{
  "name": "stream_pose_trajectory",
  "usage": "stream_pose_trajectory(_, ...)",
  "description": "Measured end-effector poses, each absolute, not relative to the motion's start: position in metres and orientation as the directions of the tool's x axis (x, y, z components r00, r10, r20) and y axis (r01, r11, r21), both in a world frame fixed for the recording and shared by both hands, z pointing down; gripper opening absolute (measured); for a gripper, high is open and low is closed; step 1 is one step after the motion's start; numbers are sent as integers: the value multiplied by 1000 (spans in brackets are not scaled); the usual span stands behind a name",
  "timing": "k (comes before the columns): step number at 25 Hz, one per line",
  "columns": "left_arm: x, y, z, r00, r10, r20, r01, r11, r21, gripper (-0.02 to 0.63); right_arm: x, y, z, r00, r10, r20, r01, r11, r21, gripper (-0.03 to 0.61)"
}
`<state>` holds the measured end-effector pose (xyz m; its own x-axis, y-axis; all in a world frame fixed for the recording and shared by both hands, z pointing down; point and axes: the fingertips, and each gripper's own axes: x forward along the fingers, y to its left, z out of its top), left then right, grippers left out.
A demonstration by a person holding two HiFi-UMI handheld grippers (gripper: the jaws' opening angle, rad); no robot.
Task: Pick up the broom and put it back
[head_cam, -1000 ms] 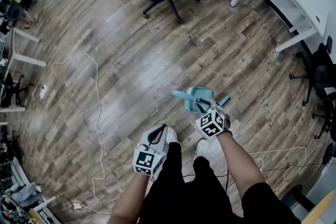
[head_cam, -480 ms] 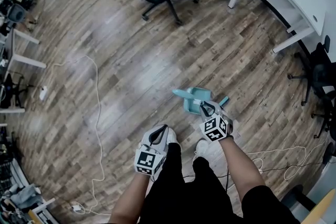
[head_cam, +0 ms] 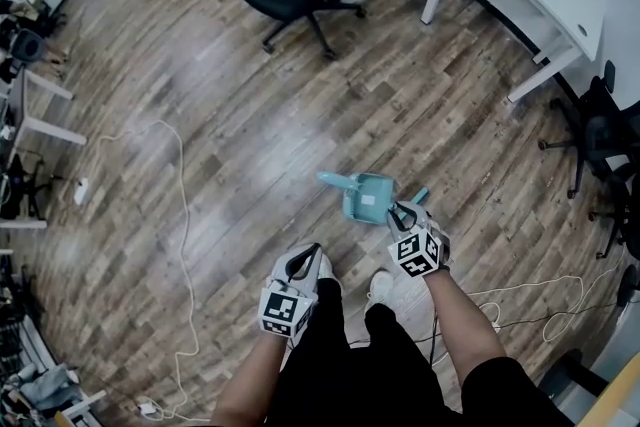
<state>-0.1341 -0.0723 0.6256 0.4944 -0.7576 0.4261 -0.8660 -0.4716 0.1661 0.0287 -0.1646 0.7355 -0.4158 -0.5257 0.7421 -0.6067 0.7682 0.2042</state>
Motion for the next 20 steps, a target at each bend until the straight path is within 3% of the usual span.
stream_pose_trajectory(11, -107, -62, 617, 539, -732, 416, -837, -522, 167, 18, 72, -154, 694, -396, -594, 700, -654, 718, 240, 91)
stream_pose_trajectory(20, -103, -81, 592, 543, -755, 367, -835, -533, 137, 18, 62, -159, 604, -451, -700, 554, -700, 662, 266, 91)
